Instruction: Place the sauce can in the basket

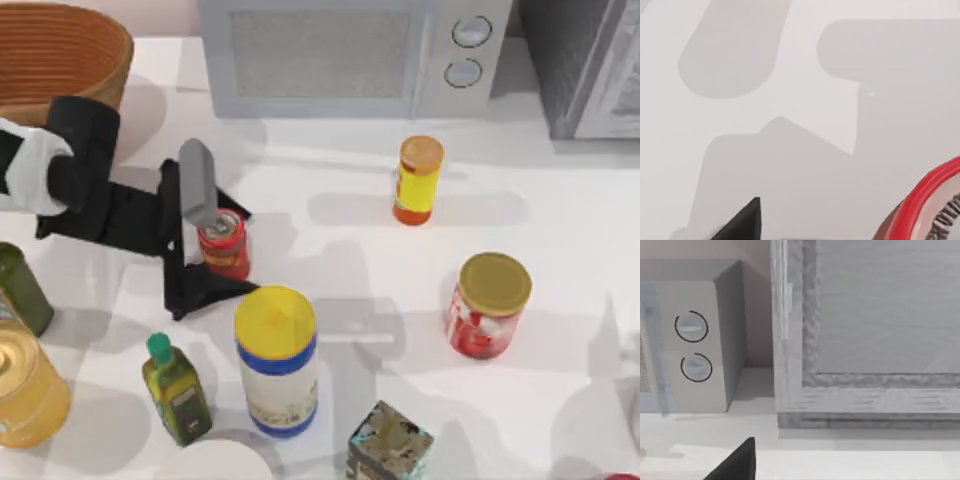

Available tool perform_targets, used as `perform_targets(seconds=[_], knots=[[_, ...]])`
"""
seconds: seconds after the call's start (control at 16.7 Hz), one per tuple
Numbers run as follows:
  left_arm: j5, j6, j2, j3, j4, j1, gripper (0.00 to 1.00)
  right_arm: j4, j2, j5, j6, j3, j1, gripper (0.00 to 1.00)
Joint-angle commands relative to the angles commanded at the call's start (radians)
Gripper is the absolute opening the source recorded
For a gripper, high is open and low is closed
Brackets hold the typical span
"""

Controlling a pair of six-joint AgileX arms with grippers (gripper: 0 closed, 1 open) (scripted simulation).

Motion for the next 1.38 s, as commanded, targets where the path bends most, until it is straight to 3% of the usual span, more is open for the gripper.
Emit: perform_targets(seconds=[0.66, 1.38], knots=[[0.000, 0.000, 0.000, 0.000, 0.000, 0.000, 0.02, 0.000, 0.000, 0.000, 0.000, 0.000, 0.000, 1.00], [-0.022, -0.024, -0.035, 0.034, -0.011, 0.010, 0.00, 0.000, 0.000, 0.000, 0.000, 0.000, 0.000, 1.00]])
